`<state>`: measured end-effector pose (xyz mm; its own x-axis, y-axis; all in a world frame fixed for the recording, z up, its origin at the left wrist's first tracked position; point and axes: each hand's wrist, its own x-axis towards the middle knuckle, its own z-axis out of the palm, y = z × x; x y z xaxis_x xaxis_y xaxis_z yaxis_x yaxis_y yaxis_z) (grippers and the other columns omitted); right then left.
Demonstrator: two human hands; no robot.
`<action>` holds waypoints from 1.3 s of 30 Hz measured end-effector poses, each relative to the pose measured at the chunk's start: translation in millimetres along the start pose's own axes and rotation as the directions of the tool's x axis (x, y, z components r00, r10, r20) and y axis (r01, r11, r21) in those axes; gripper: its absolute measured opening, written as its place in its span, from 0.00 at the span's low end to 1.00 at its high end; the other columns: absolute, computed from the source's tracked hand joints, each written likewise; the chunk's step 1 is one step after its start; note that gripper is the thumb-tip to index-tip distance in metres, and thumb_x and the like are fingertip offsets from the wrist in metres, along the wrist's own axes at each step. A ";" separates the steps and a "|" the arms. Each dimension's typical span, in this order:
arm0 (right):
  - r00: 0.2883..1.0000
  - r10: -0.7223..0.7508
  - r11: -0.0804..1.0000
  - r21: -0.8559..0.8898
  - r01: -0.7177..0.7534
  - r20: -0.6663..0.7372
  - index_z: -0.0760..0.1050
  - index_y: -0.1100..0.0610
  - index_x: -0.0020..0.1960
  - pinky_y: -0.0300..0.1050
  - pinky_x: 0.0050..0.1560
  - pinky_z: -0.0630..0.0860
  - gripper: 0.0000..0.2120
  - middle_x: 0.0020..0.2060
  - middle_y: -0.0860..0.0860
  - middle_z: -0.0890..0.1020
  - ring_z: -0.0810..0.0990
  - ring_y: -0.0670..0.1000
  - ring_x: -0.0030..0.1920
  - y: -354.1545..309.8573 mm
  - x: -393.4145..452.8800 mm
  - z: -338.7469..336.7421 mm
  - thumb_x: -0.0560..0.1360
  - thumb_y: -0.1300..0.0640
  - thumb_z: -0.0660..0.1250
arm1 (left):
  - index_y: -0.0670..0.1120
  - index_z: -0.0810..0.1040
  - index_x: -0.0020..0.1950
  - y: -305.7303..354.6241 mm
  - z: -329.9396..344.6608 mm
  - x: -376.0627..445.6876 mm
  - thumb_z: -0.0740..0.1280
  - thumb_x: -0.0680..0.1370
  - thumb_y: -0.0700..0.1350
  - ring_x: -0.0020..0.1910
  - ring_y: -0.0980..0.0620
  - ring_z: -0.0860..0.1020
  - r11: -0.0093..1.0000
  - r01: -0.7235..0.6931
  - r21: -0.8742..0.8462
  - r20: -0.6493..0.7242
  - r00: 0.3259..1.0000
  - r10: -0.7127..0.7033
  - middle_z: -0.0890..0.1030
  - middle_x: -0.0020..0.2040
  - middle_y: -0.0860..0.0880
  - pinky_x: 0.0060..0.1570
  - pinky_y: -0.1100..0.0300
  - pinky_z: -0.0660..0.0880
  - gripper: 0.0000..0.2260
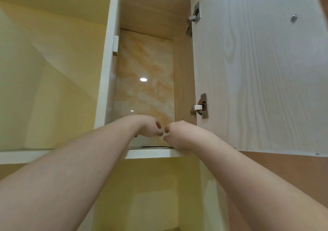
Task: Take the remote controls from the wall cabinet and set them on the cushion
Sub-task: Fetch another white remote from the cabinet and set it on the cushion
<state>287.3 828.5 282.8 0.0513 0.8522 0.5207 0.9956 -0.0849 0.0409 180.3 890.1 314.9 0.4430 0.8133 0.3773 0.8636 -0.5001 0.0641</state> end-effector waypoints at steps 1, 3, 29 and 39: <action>0.999 0.018 0.999 -0.046 -0.016 0.043 0.72 0.58 0.65 0.47 0.53 0.76 0.15 0.59 0.57 0.78 0.78 0.58 0.57 -1.3 4.3 -0.7 0.79 0.57 0.58 | 0.53 0.68 0.72 1.0 0.7 4.1 0.59 0.79 0.55 0.64 0.47 0.72 1.000 0.008 -0.030 0.030 1.000 -0.008 0.72 0.68 0.49 0.62 0.49 0.74 0.21; 0.994 0.044 0.993 -0.110 -0.032 0.101 0.69 0.59 0.68 0.45 0.51 0.74 0.17 0.61 0.56 0.77 0.78 0.57 0.58 -4.9 10.0 -1.8 0.81 0.58 0.56 | 0.52 0.70 0.70 1.3 6.3 12.0 0.58 0.80 0.54 0.61 0.49 0.75 0.990 0.018 -0.137 0.048 0.999 -0.012 0.75 0.64 0.48 0.59 0.46 0.76 0.19; 0.992 -0.118 0.941 0.324 0.098 0.044 0.73 0.49 0.64 0.47 0.59 0.73 0.17 0.59 0.48 0.79 0.77 0.51 0.56 -1.9 -5.2 5.0 0.76 0.49 0.61 | 0.43 0.69 0.70 -4.5 12.3 10.3 0.42 0.83 0.58 0.58 0.45 0.76 0.929 0.178 -0.326 0.104 0.983 -0.151 0.77 0.63 0.39 0.60 0.53 0.71 0.28; 0.993 0.042 0.990 0.126 -0.056 0.111 0.71 0.60 0.67 0.49 0.61 0.73 0.26 0.63 0.56 0.77 0.76 0.57 0.61 -4.9 -13.0 -3.2 0.77 0.43 0.62 | 0.41 0.75 0.62 -12.1 16.9 8.6 0.46 0.82 0.58 0.42 0.48 0.76 0.866 0.264 -0.424 0.077 0.964 -0.256 0.78 0.50 0.42 0.56 0.53 0.74 0.27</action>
<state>281.5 816.2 278.5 0.1016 0.9000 0.4240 0.9931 -0.0667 -0.0966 177.7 908.1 301.7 0.2243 0.9347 0.2757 0.7628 -0.3445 0.5473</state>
